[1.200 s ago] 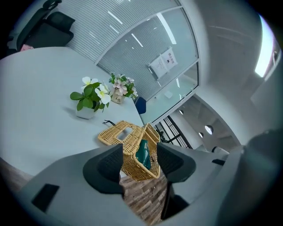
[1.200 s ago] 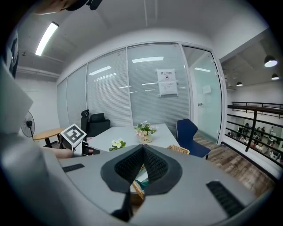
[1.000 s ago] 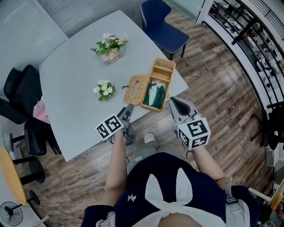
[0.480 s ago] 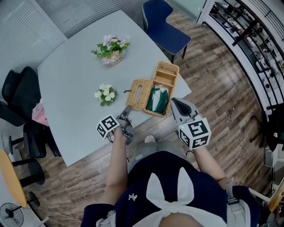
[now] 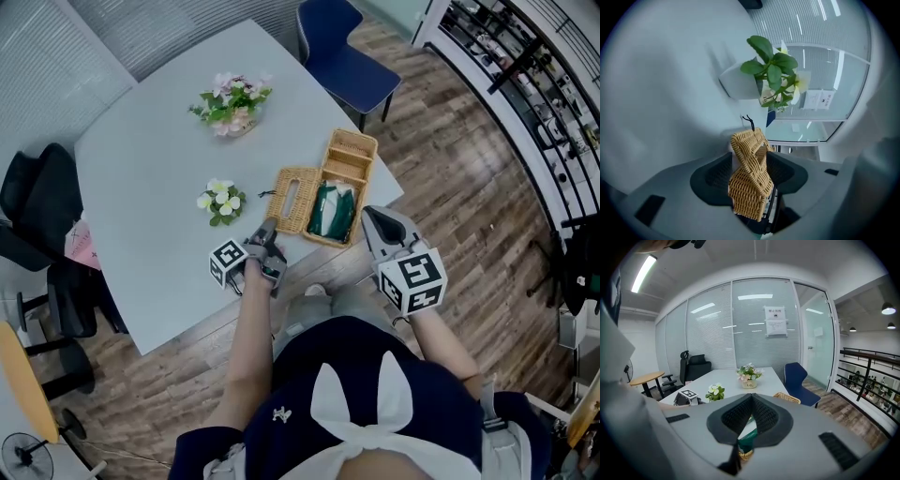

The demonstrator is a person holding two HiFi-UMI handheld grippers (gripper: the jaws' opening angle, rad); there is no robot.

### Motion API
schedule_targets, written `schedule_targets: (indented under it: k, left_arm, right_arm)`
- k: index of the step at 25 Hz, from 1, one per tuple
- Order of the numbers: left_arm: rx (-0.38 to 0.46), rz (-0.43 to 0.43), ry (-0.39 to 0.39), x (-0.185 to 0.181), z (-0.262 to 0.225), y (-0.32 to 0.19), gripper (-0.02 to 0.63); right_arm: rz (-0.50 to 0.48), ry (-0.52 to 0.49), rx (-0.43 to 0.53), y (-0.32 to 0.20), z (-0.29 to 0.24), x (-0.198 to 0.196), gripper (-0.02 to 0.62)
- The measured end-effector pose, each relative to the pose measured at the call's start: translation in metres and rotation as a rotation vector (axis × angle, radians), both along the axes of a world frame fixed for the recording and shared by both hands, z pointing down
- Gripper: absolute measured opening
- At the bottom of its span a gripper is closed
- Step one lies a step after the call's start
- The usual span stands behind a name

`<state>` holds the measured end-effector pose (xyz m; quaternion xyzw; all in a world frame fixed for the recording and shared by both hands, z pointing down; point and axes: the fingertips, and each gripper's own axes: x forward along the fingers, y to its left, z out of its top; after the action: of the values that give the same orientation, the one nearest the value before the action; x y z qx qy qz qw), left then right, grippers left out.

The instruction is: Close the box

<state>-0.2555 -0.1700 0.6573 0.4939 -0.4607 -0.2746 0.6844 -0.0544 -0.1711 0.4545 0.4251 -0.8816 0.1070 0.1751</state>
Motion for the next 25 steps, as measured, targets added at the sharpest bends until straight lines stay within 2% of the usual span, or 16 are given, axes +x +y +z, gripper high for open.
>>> schedule_targets:
  k: [5,8,13,25]
  left_arm:
    - [0.003,-0.071,0.089,0.003,0.005,-0.006,0.227]
    - [-0.013,-0.115,0.128,0.005,0.003,-0.006,0.202]
    - [-0.034,-0.145,0.114,0.003,0.006,-0.005,0.124]
    - [-0.043,-0.129,0.068,-0.004,0.016,-0.004,0.118]
  right_arm:
    - [0.006,0.004,-0.004,0.003,0.001,0.004,0.006]
    - [0.012,0.004,-0.006,0.005,0.002,0.006,0.006]
    - [0.022,0.002,-0.009,0.007,0.005,0.009,0.006]
    - [0.031,0.004,-0.017,0.009,0.008,0.01,0.006]
